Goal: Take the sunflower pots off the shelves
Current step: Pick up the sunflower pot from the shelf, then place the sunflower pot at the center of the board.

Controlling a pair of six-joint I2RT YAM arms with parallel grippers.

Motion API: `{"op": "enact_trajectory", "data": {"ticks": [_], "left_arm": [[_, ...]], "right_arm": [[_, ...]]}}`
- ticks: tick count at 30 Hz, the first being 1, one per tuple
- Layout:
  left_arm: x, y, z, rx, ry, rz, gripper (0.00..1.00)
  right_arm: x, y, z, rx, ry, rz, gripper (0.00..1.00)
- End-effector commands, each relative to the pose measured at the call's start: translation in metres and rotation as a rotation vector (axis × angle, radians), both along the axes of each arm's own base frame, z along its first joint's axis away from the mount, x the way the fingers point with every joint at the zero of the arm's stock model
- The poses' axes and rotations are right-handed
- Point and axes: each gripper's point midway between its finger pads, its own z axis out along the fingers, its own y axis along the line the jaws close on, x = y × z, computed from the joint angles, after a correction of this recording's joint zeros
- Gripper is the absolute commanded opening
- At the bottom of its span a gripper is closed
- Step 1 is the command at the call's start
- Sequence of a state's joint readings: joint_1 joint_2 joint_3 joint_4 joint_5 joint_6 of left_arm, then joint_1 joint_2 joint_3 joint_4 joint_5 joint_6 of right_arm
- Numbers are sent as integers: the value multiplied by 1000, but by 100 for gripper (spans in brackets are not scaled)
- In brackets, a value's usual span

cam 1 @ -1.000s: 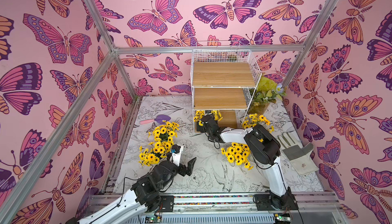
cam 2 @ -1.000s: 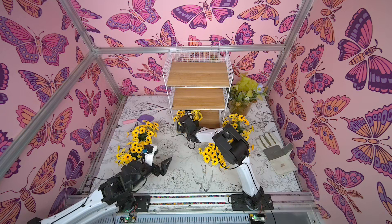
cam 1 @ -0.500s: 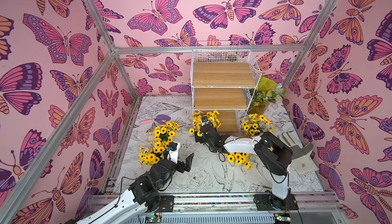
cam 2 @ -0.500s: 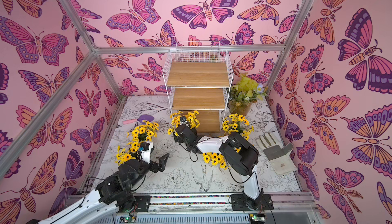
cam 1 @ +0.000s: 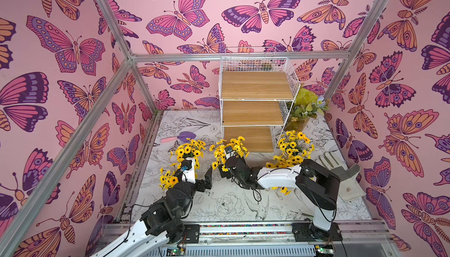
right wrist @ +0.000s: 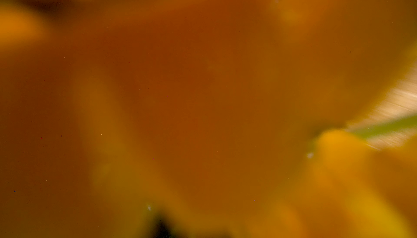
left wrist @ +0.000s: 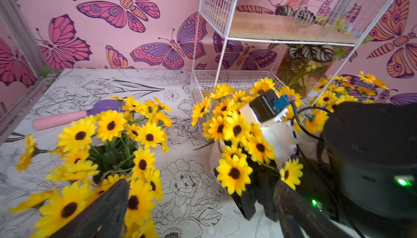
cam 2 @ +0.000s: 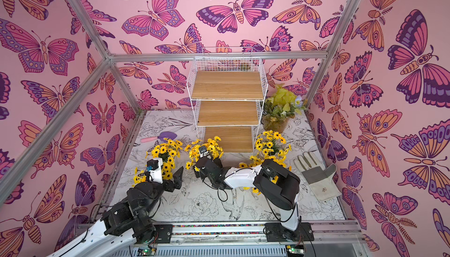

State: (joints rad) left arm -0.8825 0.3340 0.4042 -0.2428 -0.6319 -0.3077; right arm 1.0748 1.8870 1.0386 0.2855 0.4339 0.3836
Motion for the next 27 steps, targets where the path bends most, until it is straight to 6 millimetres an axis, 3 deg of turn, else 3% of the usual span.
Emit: {"op": "enact_trajectory", "data": {"ticks": [1, 8, 17, 27], "left_arm": [[1, 34, 20, 10, -51, 160, 100], [-3, 71, 33, 40, -89, 340, 100], [-5, 95, 44, 47, -122, 468, 100], [9, 115, 56, 64, -125, 594, 100]], "right_arm": [[-4, 23, 39, 100, -92, 20, 55], [-22, 46, 28, 85, -95, 100, 56], [-31, 57, -1, 30, -81, 149, 59], [-35, 62, -15, -26, -70, 180, 85]]}}
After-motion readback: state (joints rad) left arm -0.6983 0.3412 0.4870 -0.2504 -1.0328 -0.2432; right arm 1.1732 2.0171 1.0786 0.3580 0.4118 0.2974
